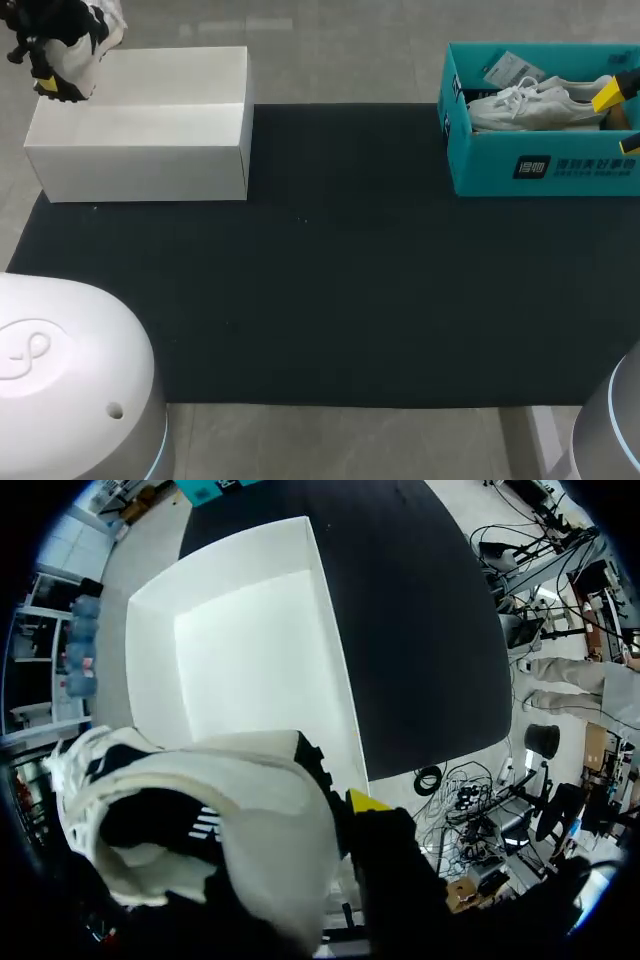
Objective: Take the shoe out of the shoebox, open the shoe tongue, remove and reinsert the insole, then place the shoe into the shoebox
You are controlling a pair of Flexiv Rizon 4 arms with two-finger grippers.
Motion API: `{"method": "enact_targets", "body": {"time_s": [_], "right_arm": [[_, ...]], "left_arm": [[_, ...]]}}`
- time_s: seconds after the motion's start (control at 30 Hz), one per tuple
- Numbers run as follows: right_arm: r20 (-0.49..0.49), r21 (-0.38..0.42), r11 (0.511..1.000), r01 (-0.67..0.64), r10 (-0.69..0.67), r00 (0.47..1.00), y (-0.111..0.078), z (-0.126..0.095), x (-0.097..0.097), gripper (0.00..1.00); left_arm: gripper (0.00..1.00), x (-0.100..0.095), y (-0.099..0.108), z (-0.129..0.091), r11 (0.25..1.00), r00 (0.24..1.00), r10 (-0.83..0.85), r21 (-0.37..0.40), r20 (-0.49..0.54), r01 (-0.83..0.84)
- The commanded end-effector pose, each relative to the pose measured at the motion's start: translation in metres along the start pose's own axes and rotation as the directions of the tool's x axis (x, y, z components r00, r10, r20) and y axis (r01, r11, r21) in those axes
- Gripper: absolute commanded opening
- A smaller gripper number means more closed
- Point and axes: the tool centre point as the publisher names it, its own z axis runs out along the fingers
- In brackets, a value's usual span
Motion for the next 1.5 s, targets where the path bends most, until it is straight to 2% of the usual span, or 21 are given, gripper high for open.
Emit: {"method": "enact_targets", "body": {"time_s": [0.03, 0.1, 0.7, 0.77, 0.93, 1.03, 1.1, 1.17, 1.2, 1.3, 1.43, 1.5], "right_arm": [[0.002, 0.002, 1.000, -0.001, 0.001, 1.000, 0.001, 0.000, 0.000, 1.00], [0.002, 0.002, 1.000, -0.001, 0.001, 1.000, 0.001, 0.000, 0.000, 1.00], [0.002, 0.002, 1.000, -0.001, 0.001, 1.000, 0.001, 0.000, 0.000, 1.00], [0.002, 0.002, 1.000, -0.001, 0.001, 1.000, 0.001, 0.000, 0.000, 1.00], [0.002, 0.002, 1.000, -0.001, 0.001, 1.000, 0.001, 0.000, 0.000, 1.00], [0.002, 0.002, 1.000, -0.001, 0.001, 1.000, 0.001, 0.000, 0.000, 1.00], [0.002, 0.002, 1.000, -0.001, 0.001, 1.000, 0.001, 0.000, 0.000, 1.00], [0.002, 0.002, 1.000, -0.001, 0.001, 1.000, 0.001, 0.000, 0.000, 1.00], [0.002, 0.002, 1.000, -0.001, 0.001, 1.000, 0.001, 0.000, 0.000, 1.00], [0.002, 0.002, 1.000, -0.001, 0.001, 1.000, 0.001, 0.000, 0.000, 1.00], [0.002, 0.002, 1.000, -0.001, 0.001, 1.000, 0.001, 0.000, 0.000, 1.00], [0.002, 0.002, 1.000, -0.001, 0.001, 1.000, 0.001, 0.000, 0.000, 1.00]], "left_arm": [[0.00, -0.020, 0.006, 0.003, 1.000, 0.996, 0.008, -0.009, -0.083, -0.009], [0.00, -0.022, 0.010, 0.006, 0.999, 0.996, -0.010, -0.044, -0.085, 0.007], [0.00, -0.021, 0.011, 0.006, 0.999, 0.996, -0.024, -0.037, -0.081, 0.021], [0.00, -0.016, 0.007, 0.004, 0.996, 0.993, 0.095, 0.007, -0.065, -0.094], [0.00, -0.006, 0.013, -0.007, 0.938, 0.938, 0.347, 0.021, 0.009, -0.347], [0.00, 0.001, 0.013, -0.010, 0.844, 0.844, 0.536, -0.009, 0.026, -0.536], [0.00, 0.006, 0.013, -0.009, 0.748, 0.748, 0.663, -0.013, 0.036, -0.663], [0.00, 0.014, 0.013, -0.007, 0.611, 0.608, 0.791, -0.050, 0.059, -0.790], [0.00, 0.015, 0.016, -0.006, 0.535, 0.533, 0.843, -0.012, 0.069, -0.845], [0.00, 0.014, 0.016, -0.001, 0.442, 0.443, 0.897, -0.079, 0.004, -0.894], [0.00, 0.009, 0.014, 0.007, 0.227, 0.235, 0.971, -0.126, -0.052, -0.966], [0.00, 0.003, 0.020, 0.009, 0.142, 0.148, 0.988, -0.114, -0.046, -0.983]]}}
